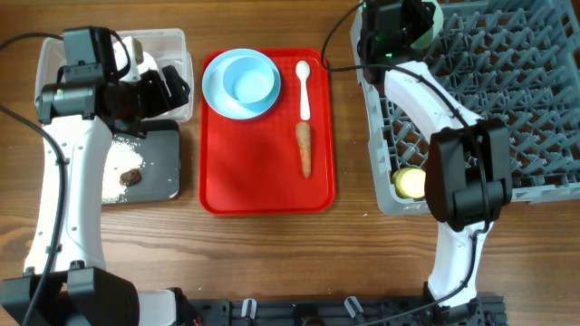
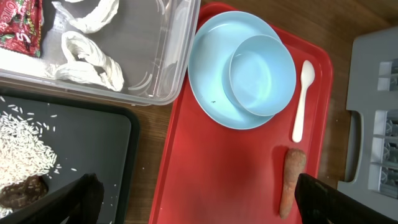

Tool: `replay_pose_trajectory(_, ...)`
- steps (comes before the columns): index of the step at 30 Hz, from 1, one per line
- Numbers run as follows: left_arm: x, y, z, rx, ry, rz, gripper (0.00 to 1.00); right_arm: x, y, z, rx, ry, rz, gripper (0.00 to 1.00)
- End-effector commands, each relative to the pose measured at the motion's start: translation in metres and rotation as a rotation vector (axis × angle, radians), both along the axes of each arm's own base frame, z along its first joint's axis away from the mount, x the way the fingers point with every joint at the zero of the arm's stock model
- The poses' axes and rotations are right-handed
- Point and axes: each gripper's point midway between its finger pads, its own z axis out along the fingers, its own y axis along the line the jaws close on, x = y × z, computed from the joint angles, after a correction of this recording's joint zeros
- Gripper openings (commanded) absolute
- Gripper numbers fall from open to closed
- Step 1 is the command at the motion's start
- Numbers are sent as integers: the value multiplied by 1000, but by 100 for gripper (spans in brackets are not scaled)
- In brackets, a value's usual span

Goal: Sort waste into correct bins and load items into the dishwasher rack
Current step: 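Carry the green bowl right and set it upright in the dish rack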

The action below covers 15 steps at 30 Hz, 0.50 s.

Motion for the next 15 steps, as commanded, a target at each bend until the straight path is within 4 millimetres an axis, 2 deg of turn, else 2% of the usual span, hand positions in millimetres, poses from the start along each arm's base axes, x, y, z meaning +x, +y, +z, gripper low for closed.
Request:
replay_pose_trajectory(1, 2, 2, 1, 6, -3, 5, 100, 1, 1, -5, -26, 27, 1, 4)
replay_pose_trajectory(5, 2, 2, 1, 7, -3, 5, 100, 1, 4, -6, -29, 34, 7, 4)
replay_pose_trajectory(11, 2, 2, 1, 7, -3, 5, 100, 0, 22, -7, -30, 35, 38, 4)
replay_pose_trajectory(15, 2, 2, 1, 7, -3, 5, 100, 0, 24, -7, -30, 37, 41, 4)
